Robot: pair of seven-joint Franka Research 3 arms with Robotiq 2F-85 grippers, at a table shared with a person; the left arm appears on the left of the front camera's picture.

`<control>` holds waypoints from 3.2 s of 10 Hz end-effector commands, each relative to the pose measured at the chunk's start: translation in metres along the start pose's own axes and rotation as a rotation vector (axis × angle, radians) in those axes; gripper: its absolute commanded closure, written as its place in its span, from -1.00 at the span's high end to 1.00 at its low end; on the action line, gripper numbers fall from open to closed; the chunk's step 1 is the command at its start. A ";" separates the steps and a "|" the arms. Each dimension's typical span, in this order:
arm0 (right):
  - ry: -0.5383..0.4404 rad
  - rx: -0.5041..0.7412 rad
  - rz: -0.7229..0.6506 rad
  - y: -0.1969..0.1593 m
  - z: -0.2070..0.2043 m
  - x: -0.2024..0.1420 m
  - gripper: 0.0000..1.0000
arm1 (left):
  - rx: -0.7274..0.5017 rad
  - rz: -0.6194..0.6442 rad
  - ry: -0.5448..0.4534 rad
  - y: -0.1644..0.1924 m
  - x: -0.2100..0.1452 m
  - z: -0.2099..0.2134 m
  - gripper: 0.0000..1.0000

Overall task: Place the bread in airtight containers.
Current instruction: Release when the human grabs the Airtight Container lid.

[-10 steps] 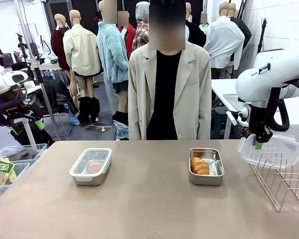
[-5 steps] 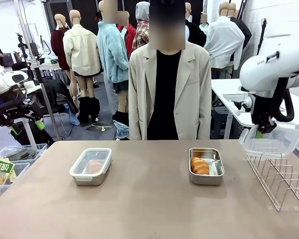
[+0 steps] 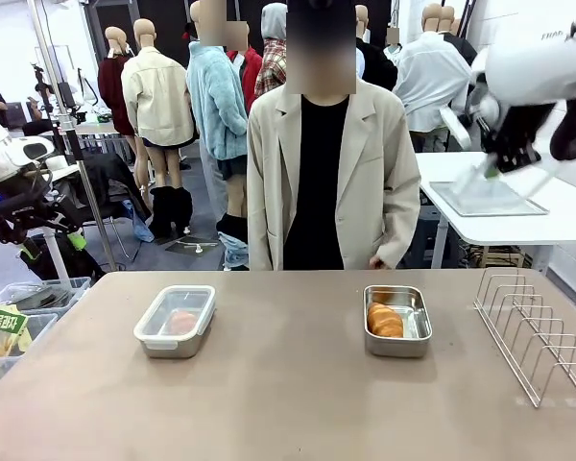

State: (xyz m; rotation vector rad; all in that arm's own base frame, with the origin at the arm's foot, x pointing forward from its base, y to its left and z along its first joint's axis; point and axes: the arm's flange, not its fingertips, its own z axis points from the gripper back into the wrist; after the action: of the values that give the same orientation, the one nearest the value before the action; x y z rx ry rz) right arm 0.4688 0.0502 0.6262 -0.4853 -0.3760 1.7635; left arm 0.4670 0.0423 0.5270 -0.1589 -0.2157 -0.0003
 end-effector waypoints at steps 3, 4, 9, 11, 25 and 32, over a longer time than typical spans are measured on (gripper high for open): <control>-0.208 -0.137 0.094 -0.052 -0.013 0.040 -1.00 | 0.016 -0.001 0.001 0.002 0.001 0.002 1.00; -0.264 -0.168 0.058 -0.067 -0.018 0.053 -1.00 | 0.016 -0.001 0.001 0.002 0.001 0.002 1.00; -0.252 -0.132 -0.027 -0.115 -0.056 0.088 -1.00 | 0.016 -0.001 0.001 0.002 0.001 0.002 1.00; -0.250 -0.123 -0.026 -0.116 -0.056 0.088 -1.00 | 0.016 -0.001 0.001 0.002 0.001 0.002 1.00; -0.514 0.321 -0.132 0.021 -0.021 -0.054 1.00 | 0.016 -0.001 0.001 0.002 0.001 0.002 1.00; -0.506 0.353 -0.159 0.040 -0.035 -0.068 1.00 | 0.016 -0.001 0.001 0.002 0.001 0.002 1.00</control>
State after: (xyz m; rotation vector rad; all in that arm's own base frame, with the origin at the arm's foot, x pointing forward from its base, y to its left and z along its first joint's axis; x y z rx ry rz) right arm 0.4673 -0.0253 0.5844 0.2382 -0.4418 1.7280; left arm 0.4671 0.0425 0.5272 -0.1588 -0.2159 0.0000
